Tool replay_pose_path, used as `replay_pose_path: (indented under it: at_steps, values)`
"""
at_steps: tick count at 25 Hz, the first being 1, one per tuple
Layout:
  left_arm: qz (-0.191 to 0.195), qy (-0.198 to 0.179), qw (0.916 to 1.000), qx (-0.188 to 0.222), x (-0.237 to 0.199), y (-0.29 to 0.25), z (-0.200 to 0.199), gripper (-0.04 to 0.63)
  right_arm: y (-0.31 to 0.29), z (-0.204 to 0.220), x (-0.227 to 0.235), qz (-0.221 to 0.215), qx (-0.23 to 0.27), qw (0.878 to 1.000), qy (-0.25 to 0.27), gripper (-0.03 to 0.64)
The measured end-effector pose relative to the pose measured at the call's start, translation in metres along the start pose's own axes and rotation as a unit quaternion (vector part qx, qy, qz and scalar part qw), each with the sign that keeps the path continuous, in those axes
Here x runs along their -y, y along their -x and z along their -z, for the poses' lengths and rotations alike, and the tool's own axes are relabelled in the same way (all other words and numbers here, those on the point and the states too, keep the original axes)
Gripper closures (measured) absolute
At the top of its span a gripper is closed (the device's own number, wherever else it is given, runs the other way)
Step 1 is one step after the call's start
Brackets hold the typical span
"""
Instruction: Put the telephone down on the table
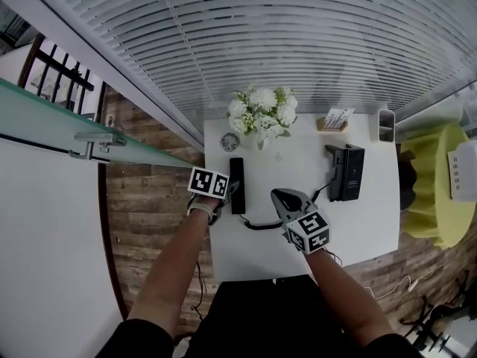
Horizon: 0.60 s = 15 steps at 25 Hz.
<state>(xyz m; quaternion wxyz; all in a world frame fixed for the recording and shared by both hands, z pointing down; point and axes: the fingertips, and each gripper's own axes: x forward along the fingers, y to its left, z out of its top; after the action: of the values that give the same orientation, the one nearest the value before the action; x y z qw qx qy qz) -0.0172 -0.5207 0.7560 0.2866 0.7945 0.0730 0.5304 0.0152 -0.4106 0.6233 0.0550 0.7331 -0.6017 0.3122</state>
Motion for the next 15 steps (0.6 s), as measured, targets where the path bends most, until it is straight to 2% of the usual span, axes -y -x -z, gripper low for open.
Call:
replay_pose_path:
  at_steps: [3, 9, 12, 15]
  values:
    - [-0.028, -0.002, 0.9996, 0.005, -0.001, 0.002, 0.001, 0.466, 0.004, -0.002, 0.000, -0.003, 0.001, 1.000, 0.004, 0.595]
    - [-0.065, -0.034, 0.9972, 0.013, 0.010, 0.014, 0.003, 0.466, 0.020, -0.002, 0.005, 0.000, 0.007, 1.000, 0.009, 0.595]
    - [-0.060, -0.045, 0.9962, 0.044, 0.031, 0.028, -0.001, 0.471, 0.030, -0.001, 0.008, 0.001, 0.011, 1.000, 0.009, 0.595]
    - [-0.032, -0.051, 0.9953, 0.075, 0.065, 0.041, 0.000, 0.507, 0.044, 0.000, 0.008, -0.003, 0.018, 1.000, 0.010, 0.595]
